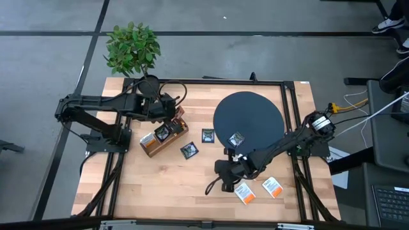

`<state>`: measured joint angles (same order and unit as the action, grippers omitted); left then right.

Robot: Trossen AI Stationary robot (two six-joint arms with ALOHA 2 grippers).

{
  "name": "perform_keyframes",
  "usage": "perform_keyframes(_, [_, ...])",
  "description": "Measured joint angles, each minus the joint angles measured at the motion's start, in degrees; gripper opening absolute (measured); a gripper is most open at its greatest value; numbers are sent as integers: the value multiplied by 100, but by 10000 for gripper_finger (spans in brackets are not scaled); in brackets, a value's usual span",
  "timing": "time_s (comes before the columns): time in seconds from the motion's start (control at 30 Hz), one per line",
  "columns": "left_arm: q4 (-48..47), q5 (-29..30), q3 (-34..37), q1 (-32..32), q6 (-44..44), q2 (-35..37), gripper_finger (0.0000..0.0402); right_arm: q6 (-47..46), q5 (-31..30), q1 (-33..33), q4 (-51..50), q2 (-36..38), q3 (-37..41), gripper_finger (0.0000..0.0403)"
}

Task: Pick & Place Tea
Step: Put the orange tea bag into the right section of the wooden organizer

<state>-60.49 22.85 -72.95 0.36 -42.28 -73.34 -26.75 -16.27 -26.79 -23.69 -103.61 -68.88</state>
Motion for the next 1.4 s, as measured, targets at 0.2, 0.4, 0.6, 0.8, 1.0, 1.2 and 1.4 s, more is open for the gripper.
perform_keyframes(0.2, [0,17,0,0,86,-1,2,-214,-353,153,583,0,0,19])
perform_keyframes(0.4, [-4,17,-2,0,102,-4,2,-584,-362,195,706,0,0,19])
perform_keyframes(0.6, [-13,15,-2,0,173,-4,2,-643,-361,195,1073,-2,2,19])
perform_keyframes(0.8, [-15,17,-2,2,166,-4,2,-771,-291,193,1100,-4,2,19])
perform_keyframes(1.0, [-15,17,-2,2,195,-4,2,-999,-8,193,705,34,2,19])
perform_keyframes(1.2, [-18,99,-2,2,204,-7,2,-1384,-8,191,251,93,3,19])
perform_keyframes(1.4, [-209,216,22,30,152,-27,2,-1602,-39,167,75,124,2,19])
